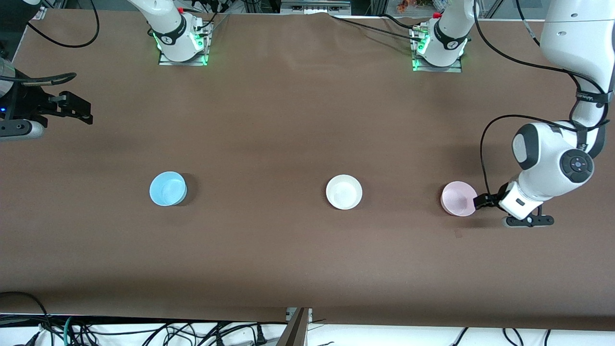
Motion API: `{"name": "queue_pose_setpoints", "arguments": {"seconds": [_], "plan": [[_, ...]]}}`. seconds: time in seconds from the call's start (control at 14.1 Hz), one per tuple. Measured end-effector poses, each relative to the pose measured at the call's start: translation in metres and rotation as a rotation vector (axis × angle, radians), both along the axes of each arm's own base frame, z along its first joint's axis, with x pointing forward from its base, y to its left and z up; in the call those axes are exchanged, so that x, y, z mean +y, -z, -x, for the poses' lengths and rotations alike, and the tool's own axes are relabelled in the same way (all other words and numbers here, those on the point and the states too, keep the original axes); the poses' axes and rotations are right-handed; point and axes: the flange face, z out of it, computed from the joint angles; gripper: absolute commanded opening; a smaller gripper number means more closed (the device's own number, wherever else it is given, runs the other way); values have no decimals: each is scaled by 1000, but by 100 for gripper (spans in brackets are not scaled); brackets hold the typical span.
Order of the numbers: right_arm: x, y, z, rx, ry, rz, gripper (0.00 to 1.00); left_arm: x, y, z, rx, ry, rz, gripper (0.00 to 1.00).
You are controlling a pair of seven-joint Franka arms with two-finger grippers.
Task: Stack pink and blue bowls on white bowl
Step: 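Move the left gripper down over the pink bowl, then close the left gripper on the pink bowl's rim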
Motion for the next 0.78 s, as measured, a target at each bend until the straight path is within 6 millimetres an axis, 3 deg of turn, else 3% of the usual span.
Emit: {"name": "queue_pose_setpoints", "arguments": {"seconds": [0.78], "plan": [[0,0,0,0,0,0,100,-5,30,32,62,4,7,88]]}}
